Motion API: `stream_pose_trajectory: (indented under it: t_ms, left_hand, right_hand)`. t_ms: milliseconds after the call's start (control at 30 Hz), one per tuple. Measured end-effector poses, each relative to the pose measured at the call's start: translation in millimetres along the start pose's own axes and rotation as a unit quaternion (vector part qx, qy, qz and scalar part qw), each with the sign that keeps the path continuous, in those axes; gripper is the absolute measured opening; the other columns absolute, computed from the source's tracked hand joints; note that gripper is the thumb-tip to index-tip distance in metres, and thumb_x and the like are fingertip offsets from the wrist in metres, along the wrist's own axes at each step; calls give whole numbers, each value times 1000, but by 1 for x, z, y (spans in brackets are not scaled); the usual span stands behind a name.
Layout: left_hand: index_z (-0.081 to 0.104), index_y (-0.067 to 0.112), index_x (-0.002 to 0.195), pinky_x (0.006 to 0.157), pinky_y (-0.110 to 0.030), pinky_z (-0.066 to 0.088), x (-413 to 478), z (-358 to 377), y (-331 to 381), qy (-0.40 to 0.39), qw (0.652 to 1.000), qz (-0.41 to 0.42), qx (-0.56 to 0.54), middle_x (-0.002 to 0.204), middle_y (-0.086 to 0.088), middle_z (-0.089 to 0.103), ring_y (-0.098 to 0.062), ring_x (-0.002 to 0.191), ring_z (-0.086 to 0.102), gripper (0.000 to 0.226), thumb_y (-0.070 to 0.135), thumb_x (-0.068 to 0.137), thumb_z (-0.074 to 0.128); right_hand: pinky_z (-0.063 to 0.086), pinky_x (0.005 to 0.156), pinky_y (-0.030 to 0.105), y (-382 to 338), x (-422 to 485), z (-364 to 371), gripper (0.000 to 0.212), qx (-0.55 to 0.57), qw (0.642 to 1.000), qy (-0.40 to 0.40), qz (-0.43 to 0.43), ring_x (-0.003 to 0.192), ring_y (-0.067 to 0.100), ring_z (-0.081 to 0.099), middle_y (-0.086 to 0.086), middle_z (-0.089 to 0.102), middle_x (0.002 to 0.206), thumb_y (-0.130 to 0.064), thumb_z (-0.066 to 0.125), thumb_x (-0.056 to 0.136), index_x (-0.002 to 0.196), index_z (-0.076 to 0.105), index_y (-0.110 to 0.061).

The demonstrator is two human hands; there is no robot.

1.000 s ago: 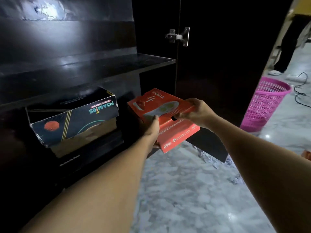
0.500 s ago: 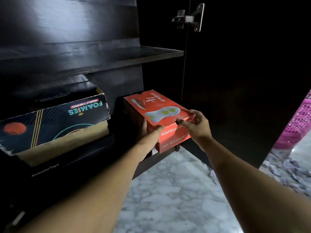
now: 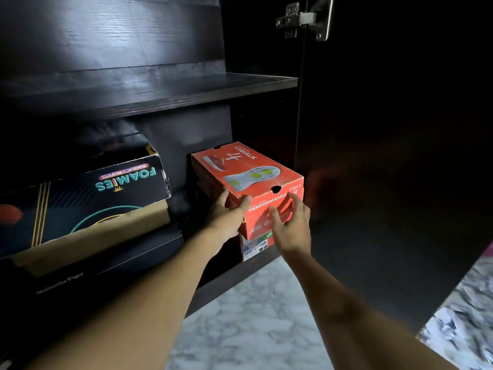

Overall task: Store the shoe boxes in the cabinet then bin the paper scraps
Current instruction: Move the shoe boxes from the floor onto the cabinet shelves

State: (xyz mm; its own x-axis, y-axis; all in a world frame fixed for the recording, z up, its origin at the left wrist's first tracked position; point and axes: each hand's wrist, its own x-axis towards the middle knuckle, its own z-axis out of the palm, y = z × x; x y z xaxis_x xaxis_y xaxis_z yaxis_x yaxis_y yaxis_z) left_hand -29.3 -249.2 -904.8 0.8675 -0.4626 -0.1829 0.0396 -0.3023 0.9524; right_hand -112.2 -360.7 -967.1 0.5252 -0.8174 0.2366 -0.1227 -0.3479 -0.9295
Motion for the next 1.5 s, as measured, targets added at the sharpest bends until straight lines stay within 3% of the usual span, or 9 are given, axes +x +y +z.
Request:
stream_pose_trajectory:
  t_ms: [200,433,600,667,800,900,1067,1367,1500]
  left_hand:
    - [24,38,151,79,-38,57,20,-4,7,20,999,-25,-23,144,-10,49,-30,114,61,75,49,88,64]
    - [24,35,152,73,-38,57,24,2,10,48,998,-23,-15,144,-11,48,-32,114,61,72,46,91,61]
    - [25,23,151,98,-50,49,5,18,20,61,998,-25,0,147,-11,45,-34,126,52,62,33,97,54]
    - [32,17,146,99,-48,47,-9,22,23,35,999,-39,2,143,-10,47,-32,126,51,56,34,97,54]
    - [48,14,116,93,-34,48,-46,34,32,-3,1000,6,-6,117,-2,56,-21,109,56,19,21,98,54]
    - [60,13,119,69,-23,48,-69,48,34,-26,997,63,33,105,-1,63,-19,89,60,34,31,90,63]
    - [62,22,84,86,-37,52,-124,96,36,-127,985,85,75,87,-3,63,-23,84,59,12,32,89,61]
    - [59,21,80,75,-35,56,-260,238,15,-363,923,89,96,92,-5,66,-27,93,66,18,35,92,60]
    - [62,21,103,78,-35,54,-307,289,-6,-434,885,94,140,91,0,64,-24,96,63,20,38,93,58]
  right_hand:
    - [44,107,49,-8,14,17,79,19,994,-106,34,130,23,48,2,36,148,-39,64,93,156,19,-24]
    - [47,105,46,-18,19,4,69,22,985,-161,60,122,19,55,-2,53,135,-41,65,92,151,33,-22]
    - [56,91,49,-13,17,-23,76,-23,991,-120,53,113,25,64,-2,55,137,-71,58,75,142,37,-40]
    - [56,89,45,-20,11,-41,77,-50,991,-116,42,109,18,65,-6,58,132,-84,52,68,134,41,-44]
    - [49,96,37,-47,-10,-91,52,-135,986,-95,21,113,16,57,-1,57,128,-42,58,95,142,46,-23]
    - [47,102,40,-57,-30,-133,51,-232,968,-93,9,122,20,57,1,56,138,-45,58,93,141,49,-28]
    - [50,99,41,-56,-88,-208,49,-286,957,10,39,114,19,62,1,61,132,-49,55,91,136,53,-30]
    - [50,97,40,-18,-248,-386,46,-359,899,184,171,114,25,63,6,65,128,-47,58,90,129,59,-23]
    - [49,98,42,26,-309,-443,48,-356,870,222,258,113,25,62,6,64,130,-48,55,92,132,56,-22]
